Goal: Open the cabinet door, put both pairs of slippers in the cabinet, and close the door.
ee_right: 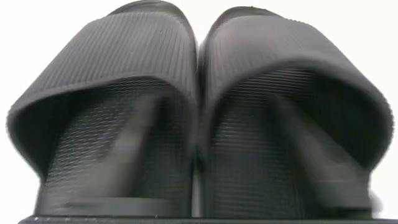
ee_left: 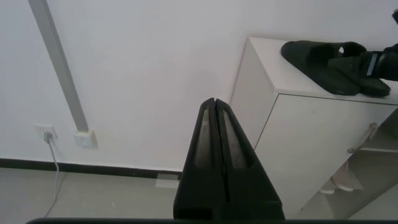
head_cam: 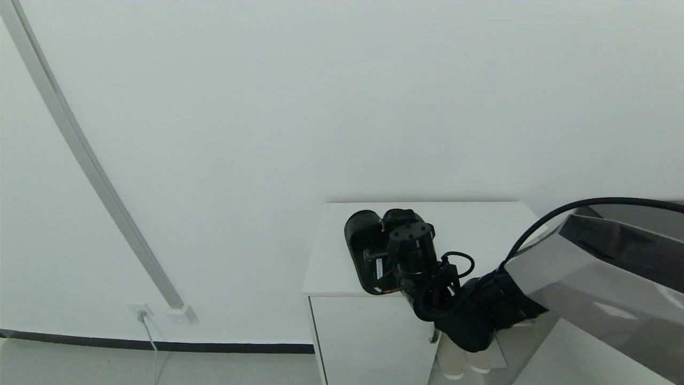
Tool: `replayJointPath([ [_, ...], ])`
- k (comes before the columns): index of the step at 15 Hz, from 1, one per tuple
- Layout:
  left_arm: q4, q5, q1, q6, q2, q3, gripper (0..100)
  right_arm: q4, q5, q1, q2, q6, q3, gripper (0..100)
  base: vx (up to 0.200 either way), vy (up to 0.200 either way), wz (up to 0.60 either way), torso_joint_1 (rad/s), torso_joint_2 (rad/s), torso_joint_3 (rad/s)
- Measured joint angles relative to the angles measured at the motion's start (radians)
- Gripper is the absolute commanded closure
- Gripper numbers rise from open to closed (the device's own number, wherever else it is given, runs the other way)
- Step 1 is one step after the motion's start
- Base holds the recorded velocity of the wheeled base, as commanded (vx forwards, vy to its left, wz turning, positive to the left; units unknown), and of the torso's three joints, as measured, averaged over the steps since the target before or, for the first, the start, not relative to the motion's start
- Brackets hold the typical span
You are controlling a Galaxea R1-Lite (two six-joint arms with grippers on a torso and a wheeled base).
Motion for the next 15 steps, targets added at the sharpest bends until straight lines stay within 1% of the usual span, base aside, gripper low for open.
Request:
replayJointPath([
  [4,0.0,0.0,0.0,0.0,0.0,0.0,100,0.028,0.005,-0.039,0.084,-0.025,-0.144,0,0.0,0.0,0.0,0.0,0.0,0.0],
  [7,0.0,0.0,-0.001,0.0,0.0,0.0,100,0.085,0.007,-0.059,0.131,-0.027,-0.247,0,0.0,0.0,0.0,0.0,0.0,0.0],
  [8,0.0,0.0,-0.001,0.0,0.0,0.0,100,0.099,0.007,-0.072,0.144,-0.027,-0.275,100,0.0,0.0,0.0,0.0,0.0,0.0],
  [11,0.0,0.0,0.0,-0.001,0.0,0.0,100,0.108,0.033,-0.09,0.167,-0.027,-0.305,100,0.0,0.0,0.0,0.0,0.0,0.0],
  [15,0.0,0.001,0.0,-0.001,0.0,0.0,100,0.104,0.038,-0.094,0.173,-0.027,-0.307,100,0.0,0.0,0.0,0.0,0.0,0.0],
])
